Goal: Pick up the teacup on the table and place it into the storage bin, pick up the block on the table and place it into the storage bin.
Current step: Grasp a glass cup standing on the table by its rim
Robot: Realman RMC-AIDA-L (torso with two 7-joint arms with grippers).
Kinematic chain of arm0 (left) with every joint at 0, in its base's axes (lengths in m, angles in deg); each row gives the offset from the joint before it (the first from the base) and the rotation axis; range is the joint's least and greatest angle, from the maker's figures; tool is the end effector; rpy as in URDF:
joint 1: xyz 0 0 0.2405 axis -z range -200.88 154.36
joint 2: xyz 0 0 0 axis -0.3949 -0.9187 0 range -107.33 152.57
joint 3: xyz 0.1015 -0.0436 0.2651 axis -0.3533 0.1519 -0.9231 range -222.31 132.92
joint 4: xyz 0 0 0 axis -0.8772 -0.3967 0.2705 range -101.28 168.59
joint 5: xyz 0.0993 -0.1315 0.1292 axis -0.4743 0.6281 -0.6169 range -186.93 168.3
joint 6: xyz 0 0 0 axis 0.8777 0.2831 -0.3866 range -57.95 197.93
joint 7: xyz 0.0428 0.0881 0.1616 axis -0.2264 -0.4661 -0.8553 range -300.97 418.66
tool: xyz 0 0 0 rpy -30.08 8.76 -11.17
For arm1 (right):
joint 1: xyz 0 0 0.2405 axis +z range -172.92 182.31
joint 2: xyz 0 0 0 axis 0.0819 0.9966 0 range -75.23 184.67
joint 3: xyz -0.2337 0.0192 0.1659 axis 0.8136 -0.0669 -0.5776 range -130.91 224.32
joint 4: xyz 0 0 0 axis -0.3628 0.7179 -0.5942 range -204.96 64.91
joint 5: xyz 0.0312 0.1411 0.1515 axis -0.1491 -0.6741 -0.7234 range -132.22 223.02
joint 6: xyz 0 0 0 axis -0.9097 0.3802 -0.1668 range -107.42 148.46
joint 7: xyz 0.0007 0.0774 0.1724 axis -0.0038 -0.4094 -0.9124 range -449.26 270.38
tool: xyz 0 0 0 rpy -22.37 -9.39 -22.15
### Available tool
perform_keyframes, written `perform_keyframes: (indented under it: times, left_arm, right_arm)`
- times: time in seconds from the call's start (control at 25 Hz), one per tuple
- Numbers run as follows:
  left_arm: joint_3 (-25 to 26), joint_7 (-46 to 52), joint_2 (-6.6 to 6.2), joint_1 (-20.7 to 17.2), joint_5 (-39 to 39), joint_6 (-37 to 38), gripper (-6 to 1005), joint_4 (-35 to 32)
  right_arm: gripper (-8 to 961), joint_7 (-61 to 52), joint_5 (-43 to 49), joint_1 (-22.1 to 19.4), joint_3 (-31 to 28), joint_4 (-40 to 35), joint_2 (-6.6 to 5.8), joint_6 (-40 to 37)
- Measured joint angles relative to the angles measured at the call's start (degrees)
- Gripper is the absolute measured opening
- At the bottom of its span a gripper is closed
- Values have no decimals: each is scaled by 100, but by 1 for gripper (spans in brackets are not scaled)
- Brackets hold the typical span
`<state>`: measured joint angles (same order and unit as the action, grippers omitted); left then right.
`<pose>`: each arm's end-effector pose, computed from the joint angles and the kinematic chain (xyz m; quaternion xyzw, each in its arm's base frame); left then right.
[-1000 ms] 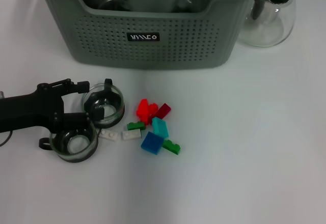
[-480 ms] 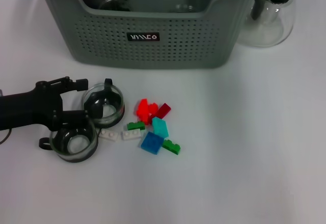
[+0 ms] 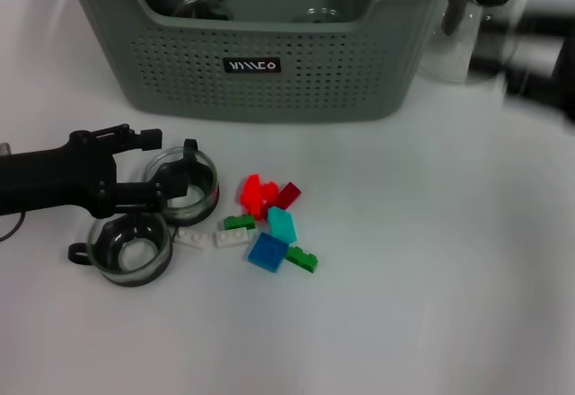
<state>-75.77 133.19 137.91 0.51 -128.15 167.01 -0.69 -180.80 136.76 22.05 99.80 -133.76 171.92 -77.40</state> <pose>-0.3211 0.3123 -0.0229 -0.9257 -0.2486 -0.2500 0.1370 0.2211 0.3229 0.0240 -0.9273 0.1375 0.3217 0.1334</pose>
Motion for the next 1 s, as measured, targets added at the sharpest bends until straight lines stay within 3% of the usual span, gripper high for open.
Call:
perform_keyframes:
  times: [0.12,0.24,0.36,0.44,0.48,0.64,0.68,0.76,0.84,1.0]
  left_arm:
    - [-133,479,-22,-14,-34,118,890,-216]
    - [-244,1512,22,-62,-369,595,890,-1145]
    - [-335,2517,192,-56,-935,1314,890,-2585]
    - [-804,3459,398,40,-1692,1843,890,-3981]
    - [-804,3459,398,40,-1692,1843,890,-3981]
    - [-2051,4378,705,7,-2601,1975,890,-5361]
    - [-2400,4462,820,-51,-2781,1975,890,-5623]
    - [-2915,4521,920,-187,-2864,1901,890,-5918]
    - [-3661,4572,934,-489,-2781,1626,890,-6211]
    - [-4529,4725,917,-809,-2795,906,891,-6224]
  right_arm:
    - [438,-268,1736,124,-306,24,120,8]
    - [433,-262,2617,291,-513,36,179,-5]
    - [428,-313,3051,442,-558,40,182,-60]
    - [424,-376,3240,543,-561,43,178,-108]
    - [424,-403,3322,581,-563,43,174,-118]
    - [425,-436,3496,681,-565,97,174,-88]
    - [425,-439,3526,702,-565,133,174,-83]
    - [425,-444,3577,747,-566,215,165,-77]
    - [425,-440,3616,766,-570,294,148,-59]
    - [424,-401,3691,797,-613,464,127,37]
